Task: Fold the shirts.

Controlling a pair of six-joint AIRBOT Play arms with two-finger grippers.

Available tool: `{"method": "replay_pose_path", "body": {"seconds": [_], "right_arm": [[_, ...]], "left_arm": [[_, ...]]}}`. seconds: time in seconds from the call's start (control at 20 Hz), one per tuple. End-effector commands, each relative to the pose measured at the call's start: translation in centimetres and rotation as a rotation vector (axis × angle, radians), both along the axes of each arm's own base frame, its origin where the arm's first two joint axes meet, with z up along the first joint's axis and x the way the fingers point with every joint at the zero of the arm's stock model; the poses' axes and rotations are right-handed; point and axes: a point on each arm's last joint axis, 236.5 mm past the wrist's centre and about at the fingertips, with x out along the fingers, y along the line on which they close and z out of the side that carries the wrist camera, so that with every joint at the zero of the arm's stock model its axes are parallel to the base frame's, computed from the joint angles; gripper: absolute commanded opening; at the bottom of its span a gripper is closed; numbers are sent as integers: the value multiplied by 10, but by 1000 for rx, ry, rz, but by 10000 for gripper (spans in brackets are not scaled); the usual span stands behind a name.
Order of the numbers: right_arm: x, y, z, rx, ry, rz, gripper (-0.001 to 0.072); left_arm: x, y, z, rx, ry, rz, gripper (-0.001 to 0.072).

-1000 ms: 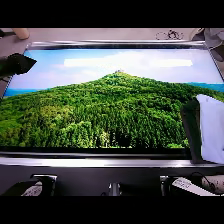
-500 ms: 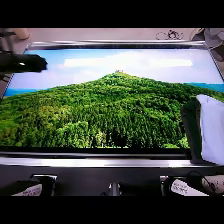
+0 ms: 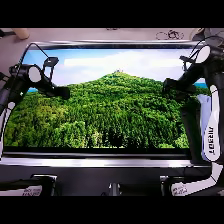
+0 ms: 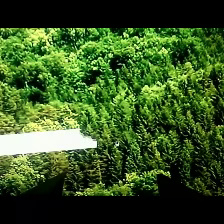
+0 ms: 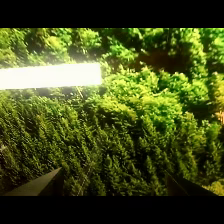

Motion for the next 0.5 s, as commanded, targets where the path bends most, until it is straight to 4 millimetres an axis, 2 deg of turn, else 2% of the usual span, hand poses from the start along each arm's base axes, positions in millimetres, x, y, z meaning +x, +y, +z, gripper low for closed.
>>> {"method": "replay_pose_path", "body": {"seconds": [0.0, 0.45], "right_arm": [[-6, 12, -9, 16, 58, -13, 671], [-6, 12, -9, 15, 59, -13, 671]], "left_arm": [[-2, 1, -9, -5, 10, 18, 707], [-2, -1, -12, -4, 17, 15, 707]]}}
